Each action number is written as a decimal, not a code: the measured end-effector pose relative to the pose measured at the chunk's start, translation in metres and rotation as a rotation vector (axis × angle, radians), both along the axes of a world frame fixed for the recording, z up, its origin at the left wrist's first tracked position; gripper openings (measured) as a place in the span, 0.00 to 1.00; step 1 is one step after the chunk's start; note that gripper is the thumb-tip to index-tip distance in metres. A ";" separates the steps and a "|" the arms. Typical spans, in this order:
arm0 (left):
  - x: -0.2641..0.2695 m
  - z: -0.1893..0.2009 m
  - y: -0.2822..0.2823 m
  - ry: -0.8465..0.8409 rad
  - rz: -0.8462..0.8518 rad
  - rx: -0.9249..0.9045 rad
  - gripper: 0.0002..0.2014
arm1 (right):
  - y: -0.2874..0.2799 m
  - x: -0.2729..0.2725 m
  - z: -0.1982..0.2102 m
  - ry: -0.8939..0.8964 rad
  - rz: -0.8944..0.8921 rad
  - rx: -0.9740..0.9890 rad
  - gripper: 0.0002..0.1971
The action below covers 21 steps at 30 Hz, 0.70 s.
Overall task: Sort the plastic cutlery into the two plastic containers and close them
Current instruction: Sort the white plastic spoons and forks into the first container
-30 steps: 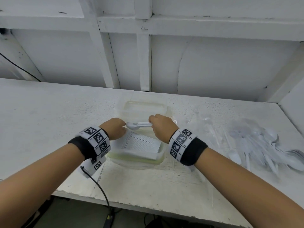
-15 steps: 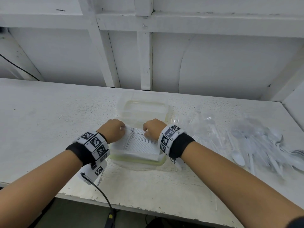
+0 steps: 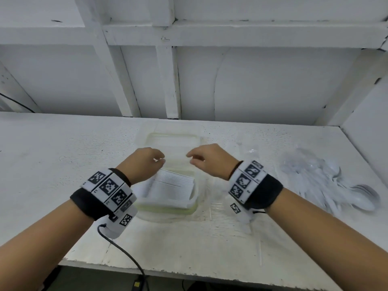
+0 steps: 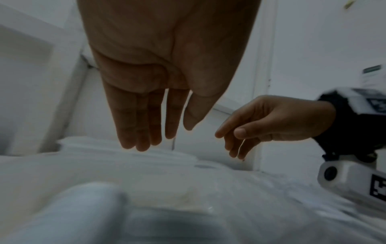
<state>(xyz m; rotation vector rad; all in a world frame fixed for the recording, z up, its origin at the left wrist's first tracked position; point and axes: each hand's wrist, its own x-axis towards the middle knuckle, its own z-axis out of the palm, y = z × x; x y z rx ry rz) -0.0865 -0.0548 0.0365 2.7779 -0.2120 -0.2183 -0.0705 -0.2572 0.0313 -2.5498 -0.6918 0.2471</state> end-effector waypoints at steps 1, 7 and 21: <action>-0.002 0.005 -0.013 -0.004 -0.032 -0.031 0.15 | -0.016 -0.005 0.002 0.005 -0.037 0.031 0.16; -0.013 0.019 -0.124 -0.009 -0.279 -0.195 0.14 | -0.115 -0.036 -0.009 0.058 -0.263 0.002 0.15; -0.007 -0.073 -0.276 0.159 -0.685 0.224 0.22 | -0.233 -0.100 -0.053 0.111 -0.568 -0.057 0.13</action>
